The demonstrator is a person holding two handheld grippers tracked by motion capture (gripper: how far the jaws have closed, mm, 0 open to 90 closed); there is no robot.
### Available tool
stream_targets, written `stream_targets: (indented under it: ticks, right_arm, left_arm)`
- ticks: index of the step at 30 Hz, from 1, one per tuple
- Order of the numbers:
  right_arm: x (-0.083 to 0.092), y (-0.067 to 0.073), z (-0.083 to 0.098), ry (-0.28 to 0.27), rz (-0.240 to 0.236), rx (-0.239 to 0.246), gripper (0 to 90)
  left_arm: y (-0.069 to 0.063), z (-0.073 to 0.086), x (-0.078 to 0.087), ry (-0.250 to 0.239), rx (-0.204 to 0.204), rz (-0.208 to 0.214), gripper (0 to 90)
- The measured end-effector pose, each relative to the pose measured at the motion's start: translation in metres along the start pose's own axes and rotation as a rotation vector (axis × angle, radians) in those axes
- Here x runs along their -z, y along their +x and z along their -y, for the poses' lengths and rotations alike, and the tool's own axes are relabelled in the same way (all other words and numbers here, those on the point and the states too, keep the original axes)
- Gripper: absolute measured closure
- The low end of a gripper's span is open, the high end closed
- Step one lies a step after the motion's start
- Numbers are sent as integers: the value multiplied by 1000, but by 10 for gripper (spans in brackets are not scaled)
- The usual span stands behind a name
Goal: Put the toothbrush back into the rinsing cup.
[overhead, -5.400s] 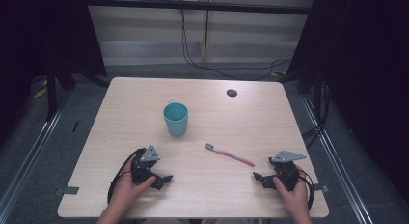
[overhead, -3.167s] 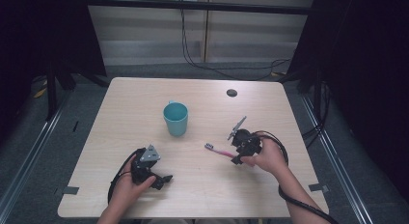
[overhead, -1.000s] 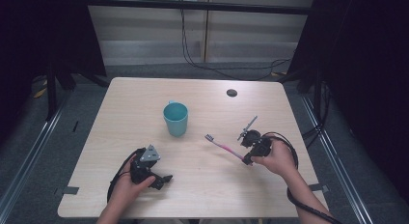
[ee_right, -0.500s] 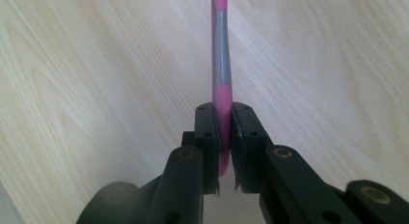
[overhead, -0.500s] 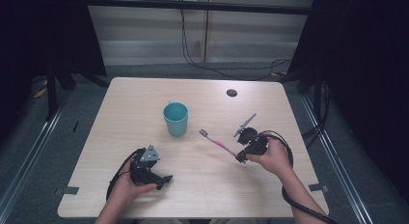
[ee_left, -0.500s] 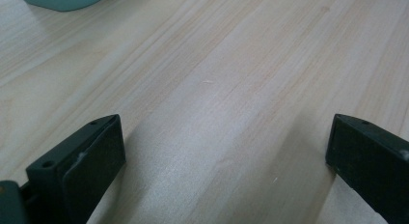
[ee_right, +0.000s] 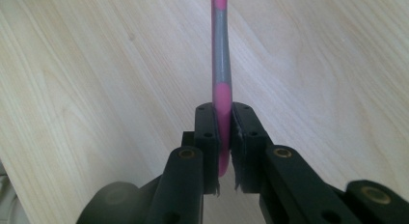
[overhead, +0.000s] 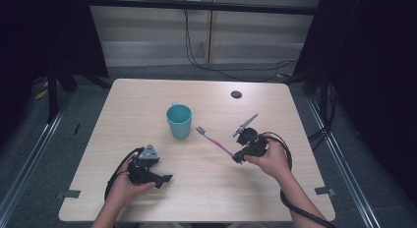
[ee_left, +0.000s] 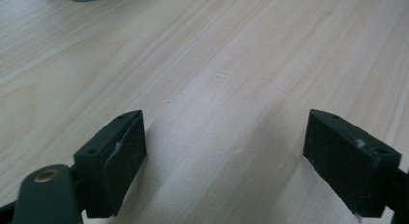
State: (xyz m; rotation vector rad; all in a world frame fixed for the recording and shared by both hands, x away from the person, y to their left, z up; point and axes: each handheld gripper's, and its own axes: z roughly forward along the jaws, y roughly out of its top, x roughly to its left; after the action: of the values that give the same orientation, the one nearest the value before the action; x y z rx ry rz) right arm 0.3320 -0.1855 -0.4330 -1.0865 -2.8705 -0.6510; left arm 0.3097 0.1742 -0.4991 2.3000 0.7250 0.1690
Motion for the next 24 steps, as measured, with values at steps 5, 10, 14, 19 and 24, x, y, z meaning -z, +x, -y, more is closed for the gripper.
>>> stream_targets:
  ticks: [5, 10, 14, 19, 24]
  right_arm:
    - [1, 1, -2, -25, 0, -5, 822]
    - [2, 0, -2, -54, -11, -16, 822]
    - [1, 2, -2, -48, -8, -7, 822]
    - [4, 2, -2, -78, -14, -15, 822]
    - [5, 3, -2, -99, -23, -18, 822]
  left_arm:
    - [3, -6, 1, -11, 39, 25, 152]
    - [3, -16, 4, -31, 58, 39, 152]
    - [5, -22, 3, -15, 77, 50, 155]
    - [7, -29, 1, -25, 105, 56, 159]
    - [8, -35, 1, -31, 118, 68, 170]
